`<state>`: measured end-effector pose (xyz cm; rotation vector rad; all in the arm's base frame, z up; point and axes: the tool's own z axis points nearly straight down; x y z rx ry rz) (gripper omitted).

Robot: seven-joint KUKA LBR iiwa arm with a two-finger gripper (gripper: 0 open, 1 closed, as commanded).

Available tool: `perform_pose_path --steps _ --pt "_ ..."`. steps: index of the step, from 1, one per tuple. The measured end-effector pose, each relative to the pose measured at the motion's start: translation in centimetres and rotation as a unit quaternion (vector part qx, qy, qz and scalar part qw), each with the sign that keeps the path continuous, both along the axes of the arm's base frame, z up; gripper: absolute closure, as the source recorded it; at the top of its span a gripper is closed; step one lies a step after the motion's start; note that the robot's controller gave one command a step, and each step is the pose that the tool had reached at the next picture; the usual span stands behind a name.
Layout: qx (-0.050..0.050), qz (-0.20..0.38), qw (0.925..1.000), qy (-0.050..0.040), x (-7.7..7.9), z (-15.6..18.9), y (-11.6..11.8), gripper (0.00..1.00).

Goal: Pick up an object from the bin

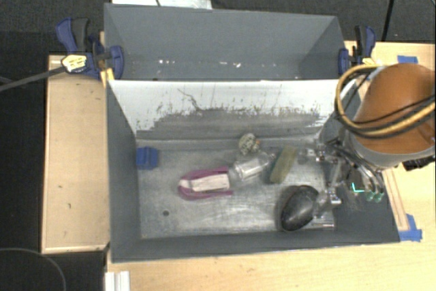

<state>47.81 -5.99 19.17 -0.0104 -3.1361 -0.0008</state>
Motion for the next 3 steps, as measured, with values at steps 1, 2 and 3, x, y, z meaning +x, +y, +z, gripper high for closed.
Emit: perform_pose_path --steps 1,2,3 --pt "0.000 0.007 1.0000 -0.0024 1.4 -12.3 -1.4 0.00" --pt "0.000 0.010 0.9999 -0.0005 1.3 -12.1 -1.4 1.00" --pt "-0.001 -0.002 1.0000 -0.0077 2.6 3.1 -2.6 1.00"
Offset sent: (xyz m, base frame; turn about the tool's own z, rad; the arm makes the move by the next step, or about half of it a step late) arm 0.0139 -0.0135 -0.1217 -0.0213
